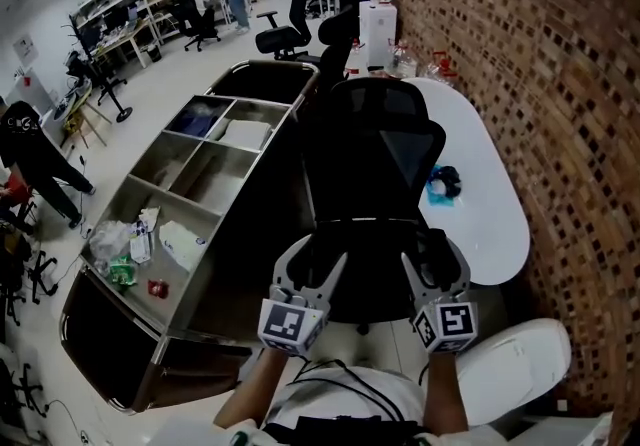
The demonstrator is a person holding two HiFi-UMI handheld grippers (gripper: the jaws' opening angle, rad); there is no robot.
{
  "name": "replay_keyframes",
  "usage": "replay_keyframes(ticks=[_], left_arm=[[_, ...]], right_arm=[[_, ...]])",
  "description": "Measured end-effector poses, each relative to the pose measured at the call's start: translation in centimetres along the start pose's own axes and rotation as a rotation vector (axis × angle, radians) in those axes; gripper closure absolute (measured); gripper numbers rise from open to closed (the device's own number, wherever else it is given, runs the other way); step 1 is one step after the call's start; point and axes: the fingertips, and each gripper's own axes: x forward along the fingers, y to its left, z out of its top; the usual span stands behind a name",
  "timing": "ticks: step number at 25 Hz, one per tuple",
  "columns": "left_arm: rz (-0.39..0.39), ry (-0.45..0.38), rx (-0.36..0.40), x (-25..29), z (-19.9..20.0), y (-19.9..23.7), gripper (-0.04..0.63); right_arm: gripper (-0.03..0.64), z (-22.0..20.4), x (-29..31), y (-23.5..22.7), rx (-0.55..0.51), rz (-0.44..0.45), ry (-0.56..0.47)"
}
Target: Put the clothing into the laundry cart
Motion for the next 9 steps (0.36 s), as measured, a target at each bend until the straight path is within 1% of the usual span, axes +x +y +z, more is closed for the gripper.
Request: replay_keyframes(ticks=[2,5,8,9], left_arm=[[0.012,-0.001,0.014,-0.1,-0.5,0.1,0.350],[0.014,0.004,0.013,-0.1,-0.1,-0.5,0.350],[0.024,0.013,0.037,-0.2,-1.1,-0.6,0.350],[0.030,0.015,0.043,-0.3,-1.4,-0.6,0.350]], right_arm=[[0.253,0.1,0.3,0.4,-0.023,0.021,0.000],[0.255,0.2,0.2,0.8,-0.019,0.045,0.001],[0.292,0.4,-0.2,0.8,-0.001,0.059,0.001],[0.296,0.4,-0.3,0.8,0.005,0.063,0.001]])
